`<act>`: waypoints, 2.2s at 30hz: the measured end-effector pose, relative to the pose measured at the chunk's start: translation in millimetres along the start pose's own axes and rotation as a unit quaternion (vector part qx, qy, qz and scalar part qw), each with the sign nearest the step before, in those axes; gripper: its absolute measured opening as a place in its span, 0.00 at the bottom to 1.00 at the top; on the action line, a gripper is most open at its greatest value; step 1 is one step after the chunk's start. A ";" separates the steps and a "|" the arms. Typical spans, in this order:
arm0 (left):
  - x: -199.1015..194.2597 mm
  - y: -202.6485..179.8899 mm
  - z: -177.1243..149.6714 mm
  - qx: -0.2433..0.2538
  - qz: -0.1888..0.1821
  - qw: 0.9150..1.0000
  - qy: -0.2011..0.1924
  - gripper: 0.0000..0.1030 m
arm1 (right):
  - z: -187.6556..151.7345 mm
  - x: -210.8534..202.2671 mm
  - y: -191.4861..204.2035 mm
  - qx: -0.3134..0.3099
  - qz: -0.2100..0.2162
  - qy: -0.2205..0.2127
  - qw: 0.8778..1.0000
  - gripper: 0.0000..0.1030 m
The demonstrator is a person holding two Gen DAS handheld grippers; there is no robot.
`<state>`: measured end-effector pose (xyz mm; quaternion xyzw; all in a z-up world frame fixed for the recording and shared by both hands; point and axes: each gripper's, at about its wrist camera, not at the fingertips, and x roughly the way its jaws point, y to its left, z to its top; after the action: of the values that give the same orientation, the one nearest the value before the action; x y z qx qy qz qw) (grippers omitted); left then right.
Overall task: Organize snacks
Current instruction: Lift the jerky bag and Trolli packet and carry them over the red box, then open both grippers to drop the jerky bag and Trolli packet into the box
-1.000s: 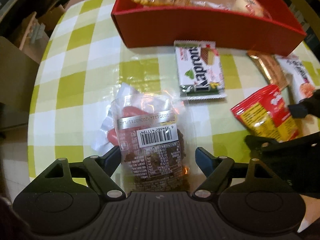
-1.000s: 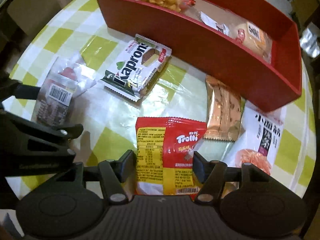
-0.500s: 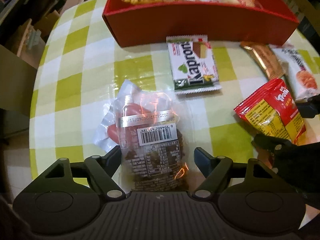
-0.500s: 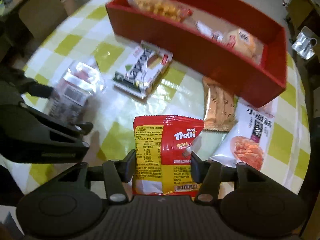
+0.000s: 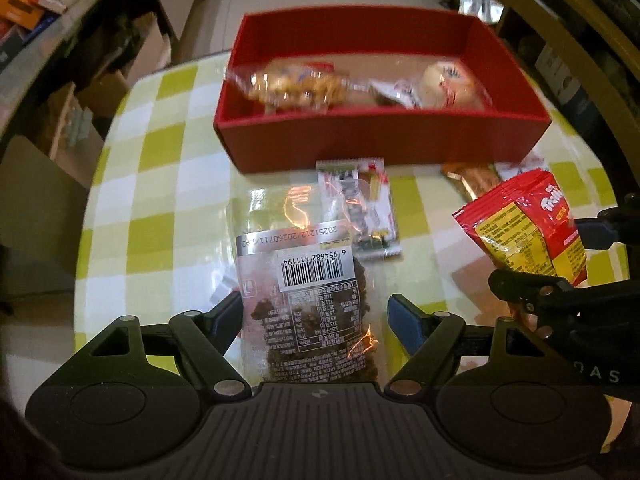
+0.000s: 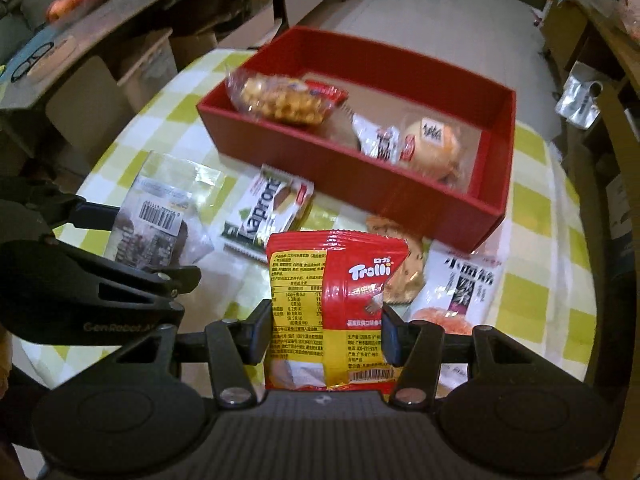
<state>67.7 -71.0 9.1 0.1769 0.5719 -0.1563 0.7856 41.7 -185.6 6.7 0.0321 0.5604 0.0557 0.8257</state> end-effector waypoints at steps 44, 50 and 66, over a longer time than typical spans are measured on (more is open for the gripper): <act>72.6 -5.5 167.1 -0.032 0.037 0.998 -0.043 0.85 | 137.3 82.8 -103.7 0.092 -0.044 -0.052 0.993 0.60; 60.1 -4.7 167.5 -0.036 0.027 0.998 -0.053 0.85 | 136.7 71.5 -105.9 0.096 -0.051 -0.062 0.992 0.61; 36.7 11.7 144.9 -0.058 0.012 0.997 -0.050 0.86 | 121.3 42.1 -101.5 0.090 -0.057 -0.072 0.992 0.64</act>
<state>206.0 -128.3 16.3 0.1299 0.5382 -0.1217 0.8238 175.5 -279.8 1.1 0.0778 0.5032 -0.0447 0.8595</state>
